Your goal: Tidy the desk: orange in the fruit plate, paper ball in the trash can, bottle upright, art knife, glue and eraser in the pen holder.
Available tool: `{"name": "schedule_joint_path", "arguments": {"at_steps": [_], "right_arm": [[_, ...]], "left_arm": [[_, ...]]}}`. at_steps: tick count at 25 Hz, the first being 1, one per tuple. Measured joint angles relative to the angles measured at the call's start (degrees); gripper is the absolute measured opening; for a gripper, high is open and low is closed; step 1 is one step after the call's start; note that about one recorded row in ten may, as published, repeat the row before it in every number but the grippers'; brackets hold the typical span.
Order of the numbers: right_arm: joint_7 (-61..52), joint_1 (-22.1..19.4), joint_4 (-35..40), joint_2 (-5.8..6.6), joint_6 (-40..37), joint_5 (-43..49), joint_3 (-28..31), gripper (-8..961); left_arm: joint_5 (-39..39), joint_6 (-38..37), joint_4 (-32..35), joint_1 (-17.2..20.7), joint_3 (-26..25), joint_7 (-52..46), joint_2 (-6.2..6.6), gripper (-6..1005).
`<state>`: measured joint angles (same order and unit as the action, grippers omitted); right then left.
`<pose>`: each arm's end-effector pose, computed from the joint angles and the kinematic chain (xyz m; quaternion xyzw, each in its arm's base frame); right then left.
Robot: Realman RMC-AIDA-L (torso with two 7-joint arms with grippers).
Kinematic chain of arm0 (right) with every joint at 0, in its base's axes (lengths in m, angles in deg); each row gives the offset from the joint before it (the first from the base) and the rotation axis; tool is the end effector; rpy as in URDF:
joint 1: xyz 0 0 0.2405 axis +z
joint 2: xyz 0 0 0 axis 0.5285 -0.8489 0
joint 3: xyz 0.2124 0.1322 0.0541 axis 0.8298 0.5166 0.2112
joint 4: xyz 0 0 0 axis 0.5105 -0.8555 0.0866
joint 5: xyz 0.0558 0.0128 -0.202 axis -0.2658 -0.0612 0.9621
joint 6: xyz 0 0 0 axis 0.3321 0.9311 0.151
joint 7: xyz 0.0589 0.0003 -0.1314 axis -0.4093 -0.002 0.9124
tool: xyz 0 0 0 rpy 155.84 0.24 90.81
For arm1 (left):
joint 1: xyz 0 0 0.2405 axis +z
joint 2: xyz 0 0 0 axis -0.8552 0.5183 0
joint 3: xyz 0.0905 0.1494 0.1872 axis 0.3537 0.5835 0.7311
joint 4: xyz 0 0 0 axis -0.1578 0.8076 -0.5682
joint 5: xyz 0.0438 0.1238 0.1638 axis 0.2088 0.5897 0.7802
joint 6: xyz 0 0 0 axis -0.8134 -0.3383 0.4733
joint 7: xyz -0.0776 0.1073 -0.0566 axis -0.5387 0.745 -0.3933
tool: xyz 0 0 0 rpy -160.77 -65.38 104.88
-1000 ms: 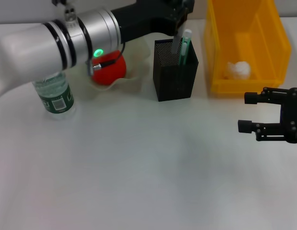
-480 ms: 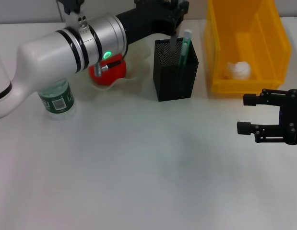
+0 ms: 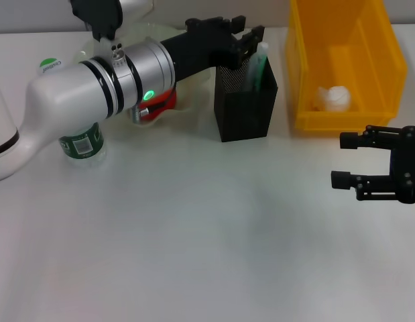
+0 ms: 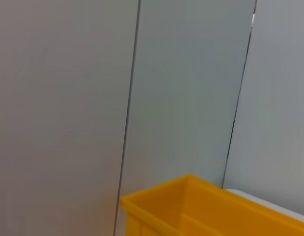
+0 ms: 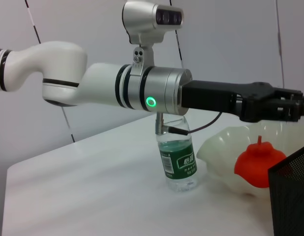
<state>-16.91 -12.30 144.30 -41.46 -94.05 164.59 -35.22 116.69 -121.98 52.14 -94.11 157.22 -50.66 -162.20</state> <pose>0.2705 0.2829 0.0528 -0.9471 0.1843 0.2335 0.1202 -0.1432 0.4038 -0.0806 -0.8931 -0.2085 -0.2809 0.2829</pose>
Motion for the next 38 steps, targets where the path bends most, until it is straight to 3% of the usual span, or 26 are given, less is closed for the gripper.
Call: {"name": "schedule_joint_path", "arguments": {"at_steps": [5, 9, 12, 13, 15, 18, 19, 22, 25, 28, 33, 35, 37, 38], "right_arm": [[0.0, -0.1, -0.1, 0.00, -0.3, -0.1, 0.0, 779], [0.2, -0.6, -0.1, 0.02, -0.8, -0.4, 0.3, 779], [0.7, -1.3, -0.2, 0.11, -1.5, -0.5, 0.5, 779], [1.4, -1.8, -0.2, 0.15, -2.3, -0.7, 0.6, 779], [1.8, -2.0, -0.2, 0.17, -2.9, -0.7, 0.7, 779], [2.7, -3.3, 0.1, 0.39, -5.3, -0.7, 1.4, 779], [2.7, -3.3, 0.1, 0.39, -5.3, -0.7, 1.4, 779], [4.0, -3.9, 0.2, 0.43, -8.4, -0.7, 2.2, 779], [4.4, -4.3, 0.2, 0.39, -10.7, -0.4, 2.0, 779], [4.5, -4.2, -0.3, 0.18, -10.7, -0.3, 1.6, 779], [5.8, -2.3, -3.0, -0.09, -8.3, -0.3, 0.3, 779], [6.1, -1.8, -3.8, -0.08, -7.5, -0.4, -0.3, 779], [6.3, -0.8, -5.3, -0.09, -5.9, -0.5, -1.9, 779], [6.4, 0.1, -6.3, -0.12, -4.3, -0.5, -3.2, 779]], "left_arm": [[-0.1, -1.8, 0.3, 0.8, 0.4, -0.5, 0.00, 417], [-0.3, -9.6, 3.2, 4.3, -0.9, -0.5, 0.43, 573], [0.9, -18.6, 7.7, 9.8, -2.9, 0.0, 1.03, 685], [3.7, -26.7, 11.4, 14.6, -6.4, -0.2, 1.23, 715], [4.8, -29.5, 12.6, 16.0, -7.8, -0.5, 1.32, 775], [11.2, -44.8, 15.6, 21.7, -16.1, -3.9, 2.12, 835], [11.2, -44.8, 15.6, 21.7, -16.1, -3.9, 2.12, 835], [17.8, -56.2, 14.6, 23.0, -23.0, -7.2, 3.36, 835], [25.5, -67.1, 10.4, 22.1, -29.3, -8.6, 4.81, 835], [31.3, -72.9, 7.6, 20.9, -33.5, -8.9, 5.47, 835], [42.7, -77.1, 4.2, 19.3, -39.7, -9.8, 6.78, 835], [43.6, -77.3, 3.7, 19.2, -40.0, -9.7, 7.01, 835], [45.6, -77.6, 1.6, 18.9, -41.1, -9.1, 7.76, 835], [46.2, -78.2, -0.7, 18.5, -41.8, -8.3, 8.73, 835]]}}
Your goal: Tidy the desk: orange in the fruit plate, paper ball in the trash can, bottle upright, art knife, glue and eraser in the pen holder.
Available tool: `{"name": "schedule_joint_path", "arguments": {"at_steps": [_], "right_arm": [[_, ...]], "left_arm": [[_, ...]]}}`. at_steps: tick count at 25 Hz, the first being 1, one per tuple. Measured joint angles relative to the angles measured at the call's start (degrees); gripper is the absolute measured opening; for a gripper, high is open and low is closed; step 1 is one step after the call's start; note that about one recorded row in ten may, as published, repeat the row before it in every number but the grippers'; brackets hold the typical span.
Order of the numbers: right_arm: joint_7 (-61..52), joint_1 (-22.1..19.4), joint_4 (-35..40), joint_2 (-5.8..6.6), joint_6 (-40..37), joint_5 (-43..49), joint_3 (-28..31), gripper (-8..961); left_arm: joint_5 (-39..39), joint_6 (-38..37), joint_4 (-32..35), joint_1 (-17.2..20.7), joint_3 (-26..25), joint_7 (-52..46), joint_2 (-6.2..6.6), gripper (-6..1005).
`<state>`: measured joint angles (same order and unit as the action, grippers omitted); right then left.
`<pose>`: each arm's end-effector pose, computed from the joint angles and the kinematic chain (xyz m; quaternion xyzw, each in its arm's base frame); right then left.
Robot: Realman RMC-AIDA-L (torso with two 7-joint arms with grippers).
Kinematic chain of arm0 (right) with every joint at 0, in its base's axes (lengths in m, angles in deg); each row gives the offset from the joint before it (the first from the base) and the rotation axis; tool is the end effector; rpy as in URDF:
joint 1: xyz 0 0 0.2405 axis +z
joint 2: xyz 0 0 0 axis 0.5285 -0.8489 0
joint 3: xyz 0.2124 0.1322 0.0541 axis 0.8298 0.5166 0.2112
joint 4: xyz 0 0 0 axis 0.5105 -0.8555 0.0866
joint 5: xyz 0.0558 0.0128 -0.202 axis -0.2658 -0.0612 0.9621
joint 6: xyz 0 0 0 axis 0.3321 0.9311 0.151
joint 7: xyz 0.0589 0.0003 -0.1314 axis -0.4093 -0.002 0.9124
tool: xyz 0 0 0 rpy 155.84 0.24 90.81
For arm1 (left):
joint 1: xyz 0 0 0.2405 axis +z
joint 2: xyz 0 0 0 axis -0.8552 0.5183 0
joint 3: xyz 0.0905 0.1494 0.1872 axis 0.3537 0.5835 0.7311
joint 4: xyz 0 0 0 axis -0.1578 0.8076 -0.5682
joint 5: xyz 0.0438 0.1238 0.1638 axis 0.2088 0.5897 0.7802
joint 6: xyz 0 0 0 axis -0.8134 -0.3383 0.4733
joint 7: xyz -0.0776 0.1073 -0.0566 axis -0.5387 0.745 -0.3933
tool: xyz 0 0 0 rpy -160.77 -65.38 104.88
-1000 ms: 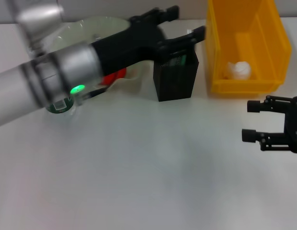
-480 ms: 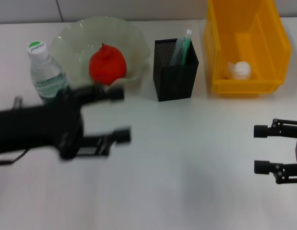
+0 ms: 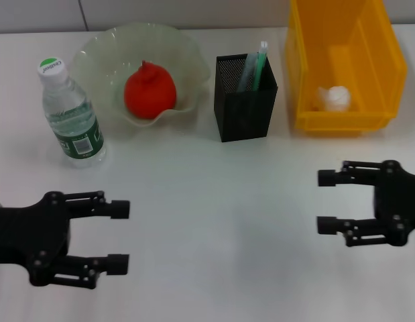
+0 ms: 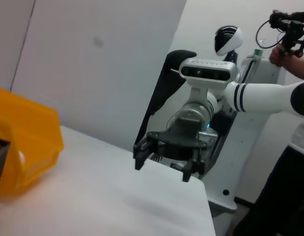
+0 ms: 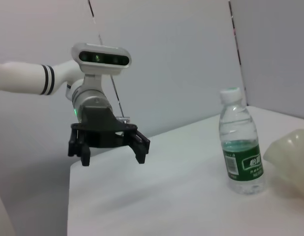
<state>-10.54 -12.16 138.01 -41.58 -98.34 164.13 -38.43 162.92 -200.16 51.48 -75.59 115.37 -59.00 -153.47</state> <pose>0.2671 0.2643 0.0284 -0.9530 0.1523 0.2571 0.0496 -0.2789 0.2403 0.0452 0.9405 0.1860 0.2818 0.0377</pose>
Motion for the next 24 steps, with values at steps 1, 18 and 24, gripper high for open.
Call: {"name": "schedule_joint_path", "arguments": {"at_steps": [1, 18, 24], "right_arm": [[0.0, 0.0, 0.0, 0.00, 0.0, 0.0, 0.0, 779], [0.2, 0.9, -2.5, -0.04, 3.6, -0.2, -1.4, 779], [0.2, 1.5, -3.1, 0.03, 3.7, -0.2, -1.5, 779]], "left_arm": [[0.0, 0.0, 0.0, 0.0, 0.0, 0.0, 0.00, 835], [0.6, -0.1, -1.1, 0.4, -0.7, 1.1, 0.57, 835], [1.1, 0.1, -1.1, 0.2, -0.7, 1.2, 0.37, 835]]}}
